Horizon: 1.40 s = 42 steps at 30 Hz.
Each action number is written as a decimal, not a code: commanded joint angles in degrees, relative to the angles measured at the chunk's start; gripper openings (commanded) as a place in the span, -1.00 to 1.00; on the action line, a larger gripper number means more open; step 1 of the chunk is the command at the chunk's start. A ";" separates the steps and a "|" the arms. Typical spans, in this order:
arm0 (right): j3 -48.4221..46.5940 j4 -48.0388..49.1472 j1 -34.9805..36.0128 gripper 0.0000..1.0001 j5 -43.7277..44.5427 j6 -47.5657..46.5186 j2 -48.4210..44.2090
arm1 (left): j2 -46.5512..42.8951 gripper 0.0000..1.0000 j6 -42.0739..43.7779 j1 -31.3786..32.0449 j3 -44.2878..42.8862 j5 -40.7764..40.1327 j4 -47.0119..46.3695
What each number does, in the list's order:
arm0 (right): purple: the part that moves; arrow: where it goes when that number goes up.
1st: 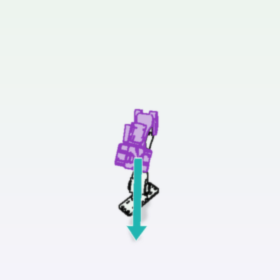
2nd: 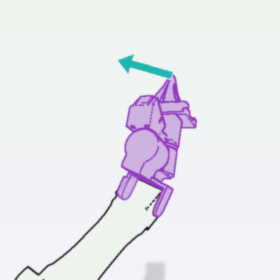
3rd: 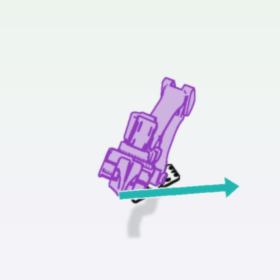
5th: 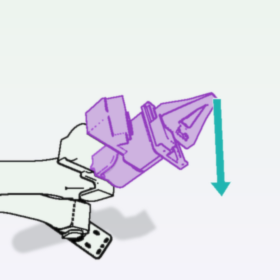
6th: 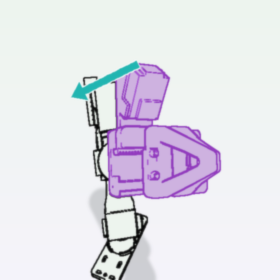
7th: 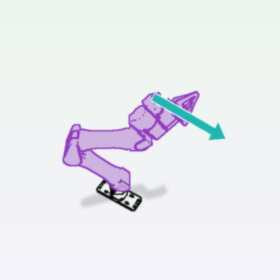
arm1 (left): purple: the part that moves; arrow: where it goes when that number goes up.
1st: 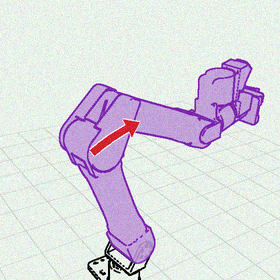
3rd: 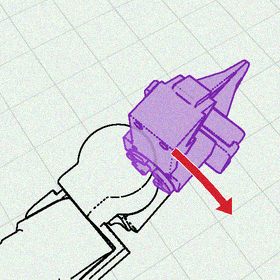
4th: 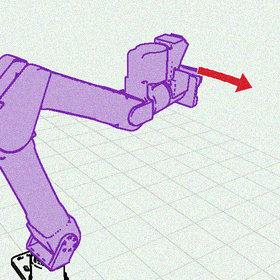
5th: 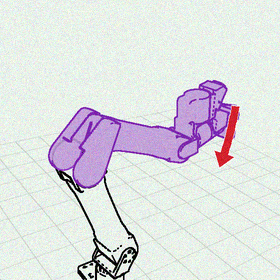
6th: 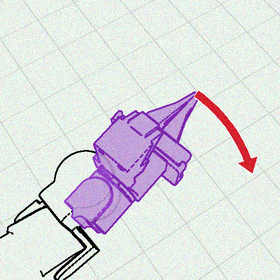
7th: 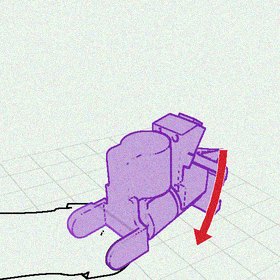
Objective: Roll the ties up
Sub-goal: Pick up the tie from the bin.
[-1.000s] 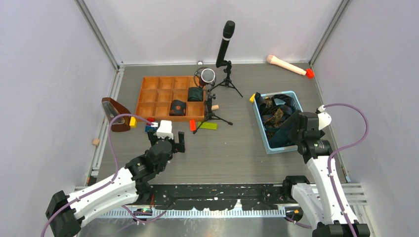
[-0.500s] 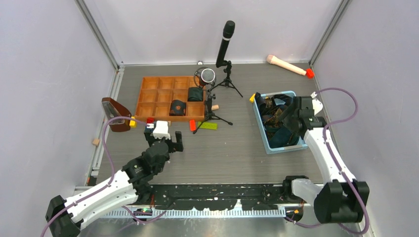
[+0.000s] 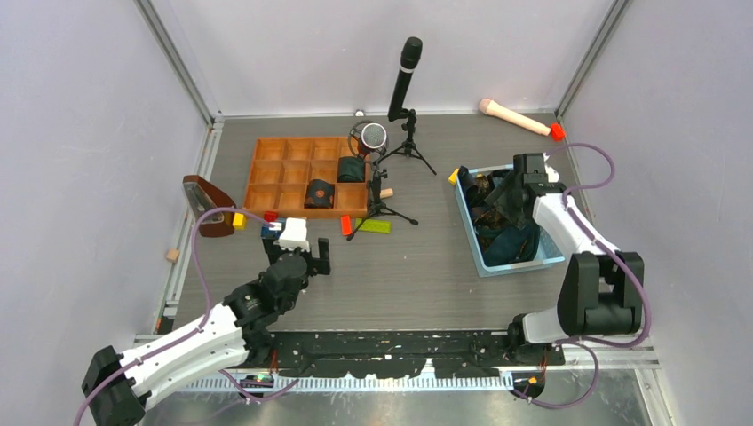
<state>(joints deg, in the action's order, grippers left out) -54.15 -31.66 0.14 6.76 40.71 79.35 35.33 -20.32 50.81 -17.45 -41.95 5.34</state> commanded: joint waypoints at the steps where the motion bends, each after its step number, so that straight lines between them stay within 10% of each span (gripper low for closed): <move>1: -2.88 4.51 -0.14 0.34 0.77 -0.55 4.00 | 0.38 0.97 0.67 -0.27 -0.66 0.18 -3.46; 11: -4.22 5.93 -0.14 0.04 3.61 0.26 9.95 | 1.26 0.97 0.89 -0.26 -0.59 0.77 -4.41; 23: -2.88 7.88 -0.14 -0.96 4.54 -5.08 -5.63 | 2.13 0.97 0.94 -0.23 -0.49 0.56 -5.04; 42: -23.32 4.99 -0.14 -0.99 -5.81 -9.73 -22.21 | 1.56 0.97 0.98 -0.27 -0.04 0.39 -5.04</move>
<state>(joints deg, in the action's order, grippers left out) -72.42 -25.85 0.14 3.68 32.82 59.13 37.50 -20.01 50.81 -17.45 -40.84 3.20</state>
